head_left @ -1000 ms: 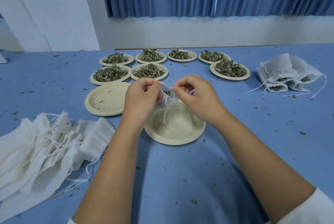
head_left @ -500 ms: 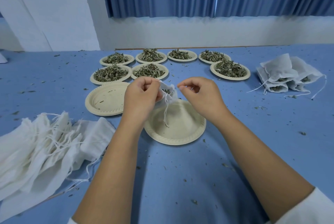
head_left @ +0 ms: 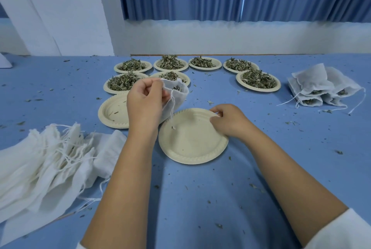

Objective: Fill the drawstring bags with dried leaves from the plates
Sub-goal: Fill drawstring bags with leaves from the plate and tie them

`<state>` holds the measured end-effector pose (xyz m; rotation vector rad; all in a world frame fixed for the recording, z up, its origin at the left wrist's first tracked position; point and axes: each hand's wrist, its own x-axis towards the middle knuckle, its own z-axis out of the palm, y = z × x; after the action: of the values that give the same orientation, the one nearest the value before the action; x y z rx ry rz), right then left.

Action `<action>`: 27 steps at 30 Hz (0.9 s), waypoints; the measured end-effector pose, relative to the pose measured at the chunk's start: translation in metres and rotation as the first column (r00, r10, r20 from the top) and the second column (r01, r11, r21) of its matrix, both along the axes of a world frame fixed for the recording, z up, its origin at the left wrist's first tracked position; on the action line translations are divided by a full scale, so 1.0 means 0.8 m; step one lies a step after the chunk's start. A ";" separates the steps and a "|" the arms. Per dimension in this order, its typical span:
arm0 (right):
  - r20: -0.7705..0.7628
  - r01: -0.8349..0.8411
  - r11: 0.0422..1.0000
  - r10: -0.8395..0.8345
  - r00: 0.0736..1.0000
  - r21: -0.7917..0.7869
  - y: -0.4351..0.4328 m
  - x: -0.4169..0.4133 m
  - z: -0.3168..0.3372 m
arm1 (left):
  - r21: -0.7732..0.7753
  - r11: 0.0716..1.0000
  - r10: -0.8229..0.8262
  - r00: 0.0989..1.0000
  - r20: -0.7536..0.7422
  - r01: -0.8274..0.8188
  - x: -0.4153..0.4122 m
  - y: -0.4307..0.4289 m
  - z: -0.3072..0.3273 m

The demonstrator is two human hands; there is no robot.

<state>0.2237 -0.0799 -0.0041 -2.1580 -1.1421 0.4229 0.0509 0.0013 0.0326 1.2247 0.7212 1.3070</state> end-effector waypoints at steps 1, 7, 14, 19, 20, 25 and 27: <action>-0.051 0.003 0.998 0.000 0.999 0.062 0.001 -0.004 0.001 | 0.012 1.000 -0.018 1.000 0.014 0.018 0.000 0.000 0.001; -0.296 0.123 0.955 -0.040 0.954 0.270 0.017 -0.030 0.003 | 0.119 0.992 -0.045 0.995 0.091 0.034 -0.003 -0.001 0.007; -0.449 0.230 0.922 -0.071 0.891 0.311 0.061 -0.058 0.004 | 0.123 0.988 0.063 0.974 0.216 -0.091 -0.026 0.018 0.020; -0.628 0.238 0.927 -0.003 0.778 0.289 0.117 -0.089 -0.008 | 0.047 0.996 0.060 0.959 0.276 -0.076 -0.037 0.031 0.021; -0.666 0.231 0.930 0.019 0.745 0.285 0.125 -0.094 -0.011 | 0.035 0.997 0.062 0.961 0.269 -0.074 -0.037 0.032 0.020; -0.582 0.206 0.944 -0.018 0.813 0.259 0.140 -0.106 -0.017 | -0.022 0.997 0.079 0.967 0.242 -0.076 -0.039 0.040 0.013; -0.433 0.198 0.931 -0.049 0.900 0.307 0.133 -0.106 -0.017 | -0.034 0.996 0.085 0.965 0.248 -0.078 -0.039 0.042 0.013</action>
<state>0.1391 0.0265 -0.0177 -1.7125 -0.7620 0.5521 0.0194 0.0346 0.0431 0.9966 0.6086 1.4851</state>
